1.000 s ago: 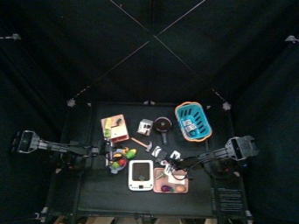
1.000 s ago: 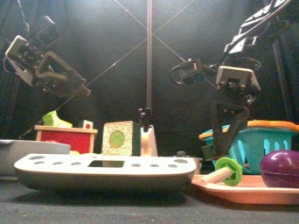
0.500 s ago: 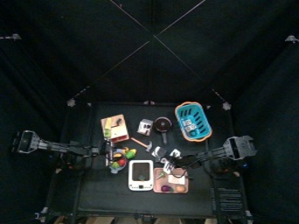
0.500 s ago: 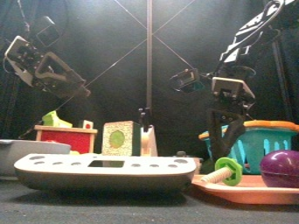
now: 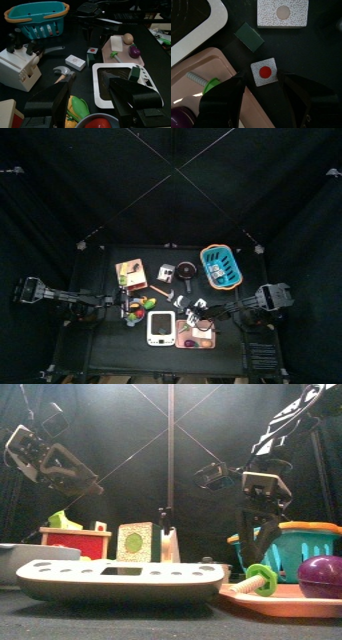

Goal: Place green sushi piece above plate

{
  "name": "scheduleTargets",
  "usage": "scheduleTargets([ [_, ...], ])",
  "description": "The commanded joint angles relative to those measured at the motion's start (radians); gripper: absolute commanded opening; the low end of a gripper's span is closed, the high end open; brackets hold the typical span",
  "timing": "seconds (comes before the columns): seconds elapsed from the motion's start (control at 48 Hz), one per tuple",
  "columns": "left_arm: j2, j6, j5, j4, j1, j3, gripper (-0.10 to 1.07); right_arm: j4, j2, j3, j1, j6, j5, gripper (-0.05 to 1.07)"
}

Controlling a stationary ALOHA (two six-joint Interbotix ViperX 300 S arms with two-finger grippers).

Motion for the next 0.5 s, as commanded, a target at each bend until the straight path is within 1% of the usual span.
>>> scheduleTargets([
  [0.0, -0.002, 0.0, -0.005, 0.003, 0.003, -0.009, 0.87, -0.002, -0.015, -0.029, 0.003, 0.0, -0.002, 0.86],
  [0.25, 0.0, 0.0, -0.003, 0.002, 0.003, -0.011, 0.87, -0.006, -0.018, -0.041, 0.008, -0.006, -0.002, 0.86],
  [0.479, 0.0, -0.002, -0.005, 0.002, 0.003, -0.009, 0.87, -0.017, -0.025, -0.101, 0.058, -0.011, -0.008, 0.85],
])
